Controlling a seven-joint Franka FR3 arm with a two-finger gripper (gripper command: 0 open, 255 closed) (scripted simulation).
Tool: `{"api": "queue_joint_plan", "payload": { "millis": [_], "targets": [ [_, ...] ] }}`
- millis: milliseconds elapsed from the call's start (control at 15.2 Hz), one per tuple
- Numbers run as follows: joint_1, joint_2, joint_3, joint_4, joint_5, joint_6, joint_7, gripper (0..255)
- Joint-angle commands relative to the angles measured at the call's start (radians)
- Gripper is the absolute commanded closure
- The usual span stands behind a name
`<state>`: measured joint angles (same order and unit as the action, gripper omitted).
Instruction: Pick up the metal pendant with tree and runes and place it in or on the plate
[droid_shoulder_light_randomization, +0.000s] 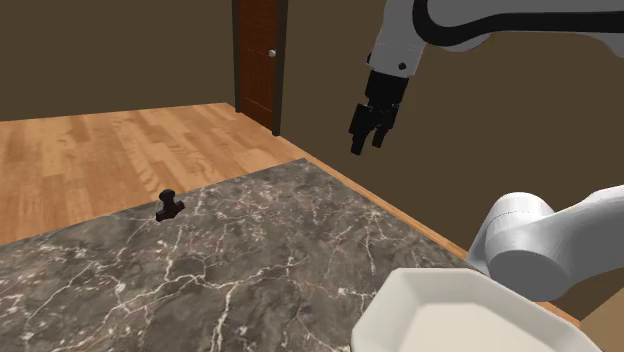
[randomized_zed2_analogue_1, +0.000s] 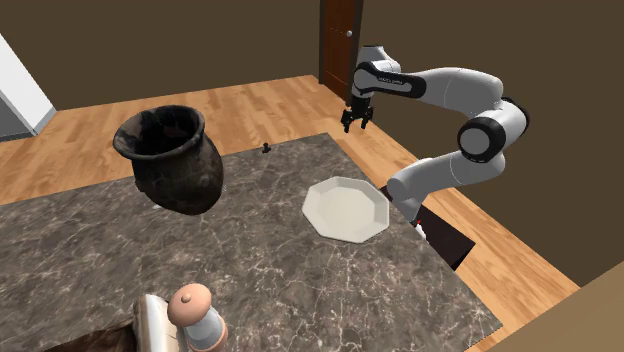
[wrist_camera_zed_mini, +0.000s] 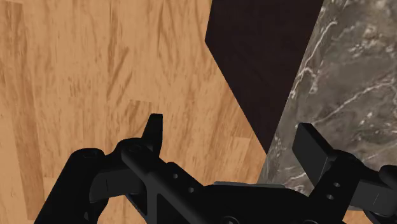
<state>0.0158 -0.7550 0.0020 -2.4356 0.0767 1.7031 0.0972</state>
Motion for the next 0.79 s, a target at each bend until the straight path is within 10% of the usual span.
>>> {"api": "queue_joint_plan", "payload": {
  "millis": [0,726],
  "targets": [
    [0.000,0.000,0.000,0.000,0.000,0.000,0.000,0],
    [0.114,0.281,0.156,0.210,0.084,0.087,0.064,0]
  ]
}}
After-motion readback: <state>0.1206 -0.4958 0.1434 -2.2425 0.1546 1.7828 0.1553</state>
